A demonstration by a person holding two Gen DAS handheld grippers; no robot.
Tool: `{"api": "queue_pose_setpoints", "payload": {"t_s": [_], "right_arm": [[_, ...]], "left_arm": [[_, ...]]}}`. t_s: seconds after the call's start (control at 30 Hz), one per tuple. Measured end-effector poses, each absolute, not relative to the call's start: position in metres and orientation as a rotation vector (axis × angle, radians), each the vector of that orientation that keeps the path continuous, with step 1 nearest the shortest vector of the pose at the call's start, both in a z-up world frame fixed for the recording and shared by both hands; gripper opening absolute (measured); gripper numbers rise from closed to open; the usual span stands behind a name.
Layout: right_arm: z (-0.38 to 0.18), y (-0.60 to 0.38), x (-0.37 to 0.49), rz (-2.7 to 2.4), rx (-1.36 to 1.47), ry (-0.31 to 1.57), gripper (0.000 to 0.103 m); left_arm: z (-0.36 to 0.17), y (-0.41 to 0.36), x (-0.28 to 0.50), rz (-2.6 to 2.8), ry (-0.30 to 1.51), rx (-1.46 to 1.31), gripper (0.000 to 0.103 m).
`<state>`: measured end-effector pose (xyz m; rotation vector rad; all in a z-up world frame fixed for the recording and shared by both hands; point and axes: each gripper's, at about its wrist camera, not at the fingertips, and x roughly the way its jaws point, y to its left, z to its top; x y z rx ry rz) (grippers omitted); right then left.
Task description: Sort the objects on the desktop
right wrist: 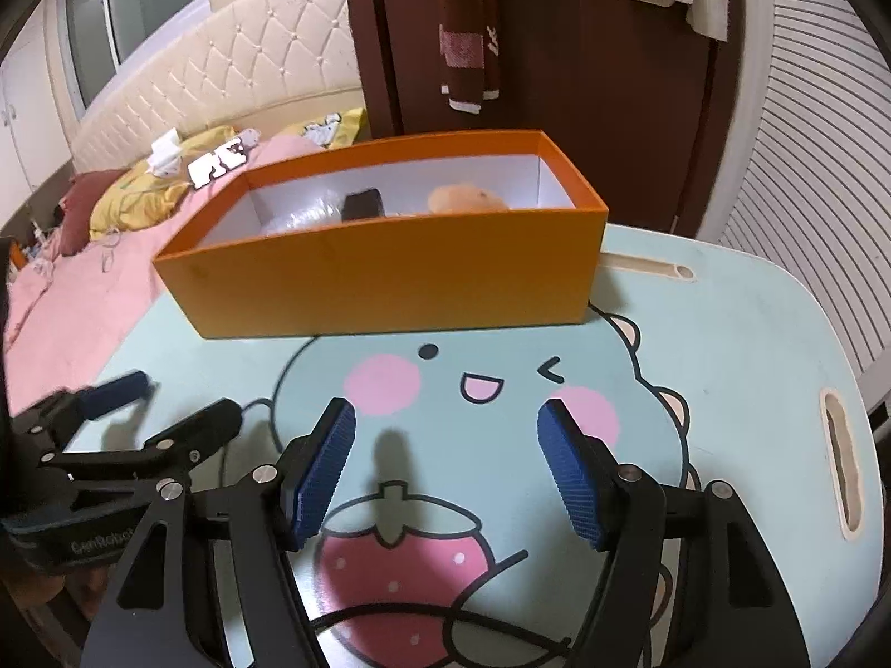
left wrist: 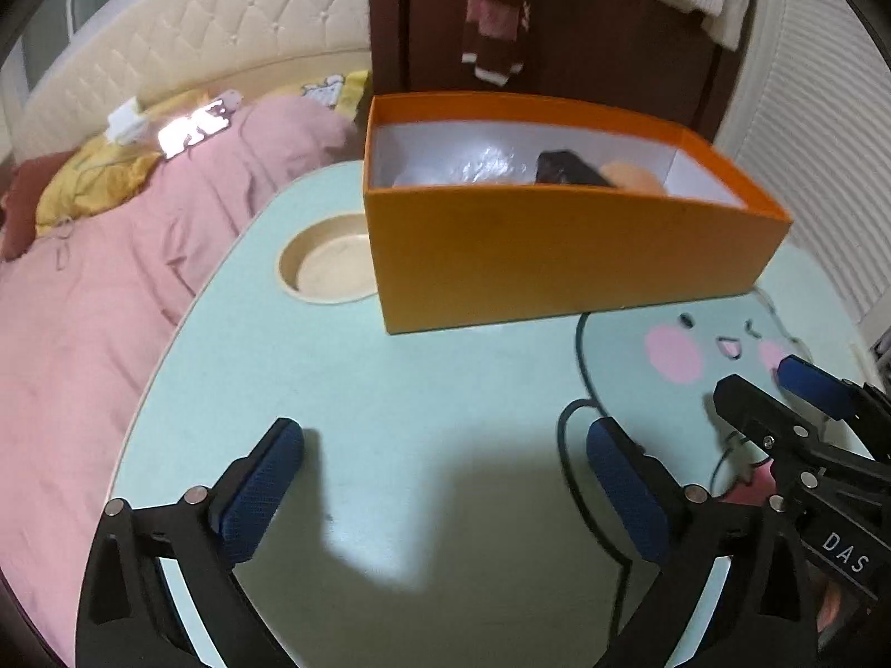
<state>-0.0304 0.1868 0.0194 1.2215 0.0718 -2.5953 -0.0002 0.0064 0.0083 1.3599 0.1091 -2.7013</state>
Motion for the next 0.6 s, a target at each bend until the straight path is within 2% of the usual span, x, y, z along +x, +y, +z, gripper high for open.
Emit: {"api": "queue_pose_setpoints", "payload": {"t_s": [0.07, 0.2, 0.6], "right_arm": [[0.0143, 0.1879, -0.0332, -2.587, 1.259, 0.065, 0.070], [0.0099, 0.1869, -0.0338, -2.609, 1.278, 0.097, 0.082], [0.0073, 0.1844, -0.0296, -2.623, 1.273, 0.149, 0.085]], "left_arm": [[0.0076, 0.0043, 0.0012, -2.686, 0.117, 1.339, 0.102], [0.0065, 0.0014, 0.0041, -2.669, 0.134, 1.312, 0.102], [-0.0009, -0.0027, 0.0059, -2.656, 0.149, 1.274, 0.102]]}}
